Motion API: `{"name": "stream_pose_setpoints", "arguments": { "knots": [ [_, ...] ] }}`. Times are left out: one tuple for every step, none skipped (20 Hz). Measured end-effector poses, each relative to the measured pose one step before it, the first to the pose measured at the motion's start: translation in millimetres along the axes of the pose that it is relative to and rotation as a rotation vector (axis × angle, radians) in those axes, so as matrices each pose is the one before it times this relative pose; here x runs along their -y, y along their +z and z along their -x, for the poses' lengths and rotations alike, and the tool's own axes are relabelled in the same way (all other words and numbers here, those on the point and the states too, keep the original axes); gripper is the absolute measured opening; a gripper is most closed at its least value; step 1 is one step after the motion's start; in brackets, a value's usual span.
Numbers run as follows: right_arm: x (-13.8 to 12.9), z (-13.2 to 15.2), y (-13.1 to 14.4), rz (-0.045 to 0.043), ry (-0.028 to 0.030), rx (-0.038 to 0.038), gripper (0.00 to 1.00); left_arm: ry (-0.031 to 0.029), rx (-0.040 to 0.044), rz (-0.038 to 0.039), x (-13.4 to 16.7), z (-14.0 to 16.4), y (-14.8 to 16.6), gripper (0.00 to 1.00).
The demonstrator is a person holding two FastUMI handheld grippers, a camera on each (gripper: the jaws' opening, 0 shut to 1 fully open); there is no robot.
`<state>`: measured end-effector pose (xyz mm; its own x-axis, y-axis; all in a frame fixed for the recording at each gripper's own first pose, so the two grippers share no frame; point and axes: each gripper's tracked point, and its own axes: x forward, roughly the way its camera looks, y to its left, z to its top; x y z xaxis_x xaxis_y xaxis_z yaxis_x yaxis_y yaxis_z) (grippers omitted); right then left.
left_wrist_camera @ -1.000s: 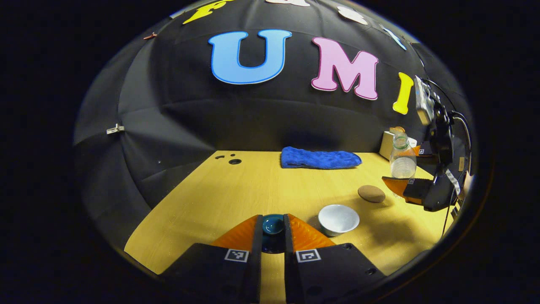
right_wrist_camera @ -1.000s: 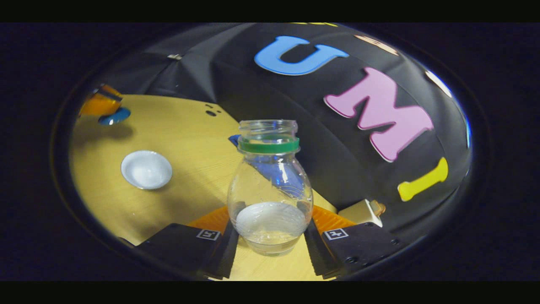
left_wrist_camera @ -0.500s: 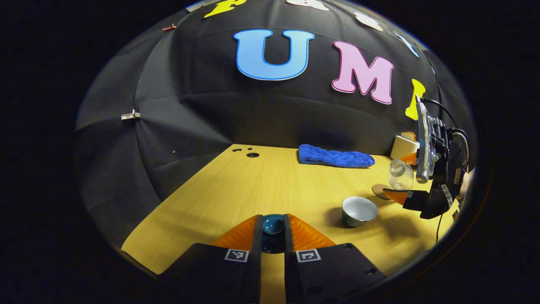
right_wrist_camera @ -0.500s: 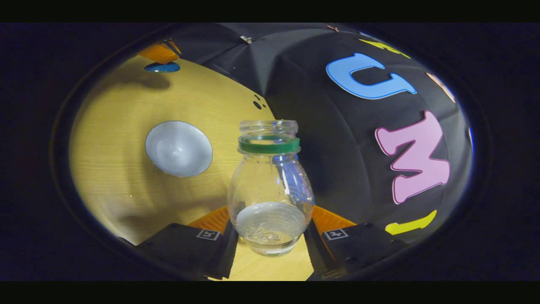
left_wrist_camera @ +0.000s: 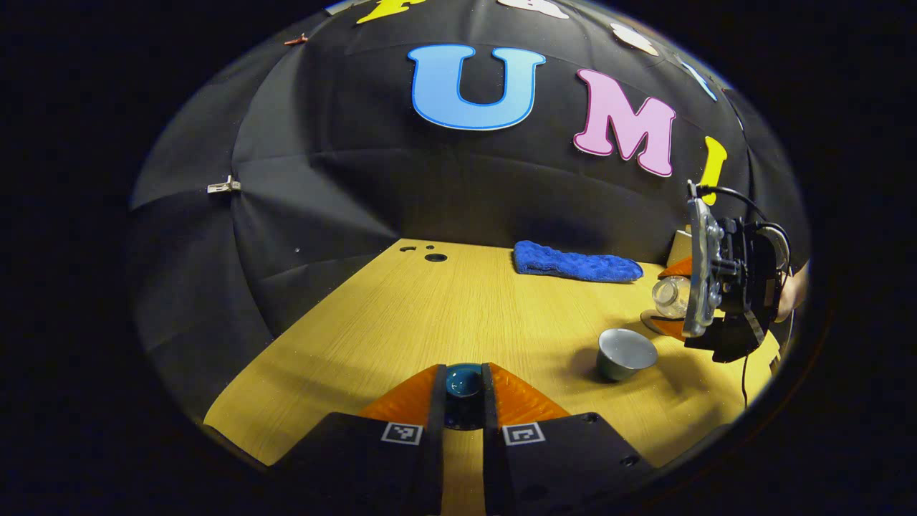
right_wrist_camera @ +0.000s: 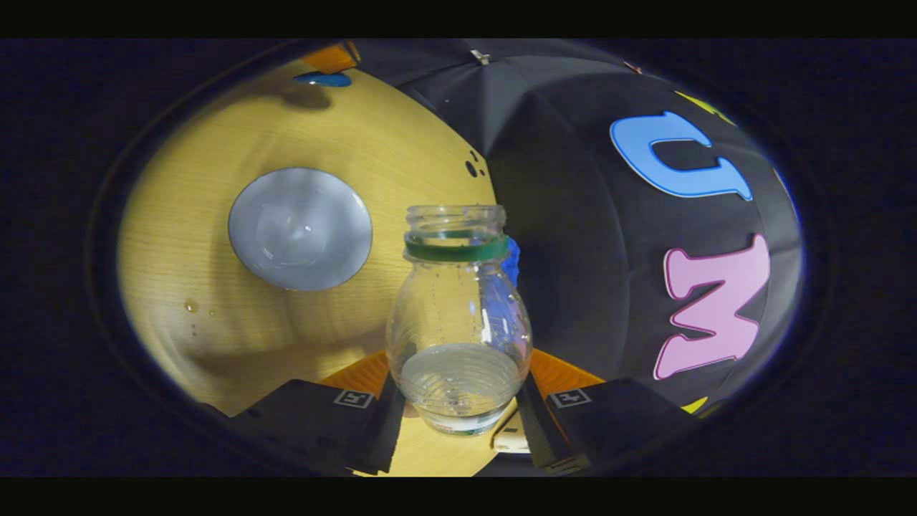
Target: Open the teacup lid with one hand, grasp the water bottle and pour water into the teacup with the other hand; after pouring, place the water bottle on the coaster and then close the teacup lid.
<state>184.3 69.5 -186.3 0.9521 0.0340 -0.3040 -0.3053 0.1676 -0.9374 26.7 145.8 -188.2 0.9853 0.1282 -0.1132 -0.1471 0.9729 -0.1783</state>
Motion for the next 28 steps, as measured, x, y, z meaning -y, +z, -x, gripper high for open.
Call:
{"name": "stream_pose_setpoints", "arguments": {
  "knots": [
    [-0.55,-1.88,3.29,0.01519,0.00475,0.00873,0.73,-0.0021,0.00033,0.00547,-0.21,-1.97,-0.29,0.27],
    [-0.48,-3.12,1.86,0.02364,0.00637,0.01023,0.73,-0.00115,-0.00245,0.00285,0.12,-1.55,0.48,0.22],
    [-0.14,-0.77,2.63,0.03196,0.00307,0.01111,0.73,-0.00027,-0.00141,0.00065,-0.28,-0.62,-1.51,0.26],
    [-2.11,1.08,0.57,0.02803,0.00712,0.00851,0.74,-0.00158,0.00078,0.0006,0.25,-0.11,1.23,0.27],
    [-4.03,-0.81,0.57,0.01569,0.0194,0.00468,0.73,-0.00114,0.00067,-0.00014,0.19,-1.6,0.36,0.27],
    [-2.54,-3.11,1.02,0.00941,0.01058,0.00289,0.73,-0.00203,-0.00082,-0.00235,0.5,-1.36,0.38,0.27],
    [0.22,-2.86,-0.18,0.0116,0.00495,0.00368,0.73,-0.00295,-0.00257,-0.00426,-0.04,0.13,-0.57,0.27],
    [0.09,-1.26,2.25,0.01516,-0.00257,0.00417,0.73,-0.00159,-0.00215,-0.00456,0.07,-0.13,-0.25,0.27],
    [1.75,-0.82,0.57,0.01728,-0.00496,0.00011,0.73,-0.00194,-0.00125,-0.00236,-0.79,-0.6,-0.11,0.27],
    [0.74,-0.3,1.22,0.01756,-0.00308,0.00061,0.73,-0.00197,-0.00128,-0.00052,0.55,0.49,0.5,0.27],
    [0.29,-0.82,0.66,0.01976,-0.00349,0.00122,0.73,-0.00138,-0.00174,-0.00163,0.54,-0.52,-0.2,0.27],
    [0.99,-1.01,0.08,0.02389,-0.00192,0.00072,0.73,0.00119,0.00134,-0.00527,0.15,0.18,0.62,0.23],
    [2.14,-0.94,-0.76,0.02519,-0.00514,-0.00004,0.73,-0.00084,0.00211,-0.00488,0.31,0.04,0.53,0.27],
    [1.57,-0.73,-0.78,0.02275,-0.00449,0.00116,0.73,-0.00095,0.00237,-0.00293,0.73,-0.3,1.69,0.27],
    [1.02,-0.16,-1.78,0.01861,-0.00484,-0.00283,0.73,-0.00098,0.00121,-0.00201,0.13,0.5,0.27,0.27],
    [-0.62,-1.29,-0.44,0.01435,-0.00047,-0.0031,0.73,-0.00129,0.00148,-0.00159,1.19,0.34,0.75,0.22],
    [0.73,-1.07,-1.06,0.01098,-0.00167,-0.00165,0.73,-0.00123,0.00126,-0.00054,0.38,0.25,-0.55,0.23],
    [1.66,-0.51,-0.47,0.00911,-0.0022,-0.00062,0.73,-0.00117,0.00097,0.00047,0.89,0.74,0.85,0.27],
    [1.35,0.88,0.14,0.01036,-0.00325,0.00256,0.7,0.00019,0.00059,0.0004,0.02,1.05,-0.73,0.27],
    [0.85,1.07,2.22,0.01294,-0.00448,0.00204,0.73,-0.00002,-0.00047,0.00108,0.31,0.6,0.14,0.23],
    [1.88,0.97,1.03,0.015,-0.00139,-0.0003,0.7,0.00114,-0.0003,0.0013,-0.22,1.83,-0.2,0.27],
    [1.73,-0.27,-0.03,0.0129,-0.0066,-0.00195,0.73,0.0002,-0.00012,0.00186,0.73,0.83,-0.45,0.23],
    [0.68,0.64,1.01,0.01509,-0.00167,0.00215,0.73,0.00161,0.0002,0.00111,-0.14,1.32,-0.78,0.26],
    [0.27,-0.35,1.17,0.01616,-0.00125,0.0057,0.73,0.00299,0.00086,0.00072,-1.1,0.98,0.96,0.27],
    [1.61,0.47,2.35,0.01688,-0.00167,0.00791,0.73,0.00546,0.00453,0.00096,-1.37,0.82,0.46,0.27],
    [1.05,0.61,2.47,0.01645,-0.00269,0.00844,0.73,0.00264,0.00293,0.00214,-0.34,1.15,0.91,0.23],
    [1.3,1.4,1.57,0.01265,-0.00194,0.00493,0.73,0.00244,0.00011,0.0051,-0.61,1.91,-0.42,0.27],
    [-0.39,0.19,0.32,0.00615,0.00179,0.00204,0.7,0.00358,0.00019,0.00564,-0.52,1.1,0.22,0.27]
  ]
}}
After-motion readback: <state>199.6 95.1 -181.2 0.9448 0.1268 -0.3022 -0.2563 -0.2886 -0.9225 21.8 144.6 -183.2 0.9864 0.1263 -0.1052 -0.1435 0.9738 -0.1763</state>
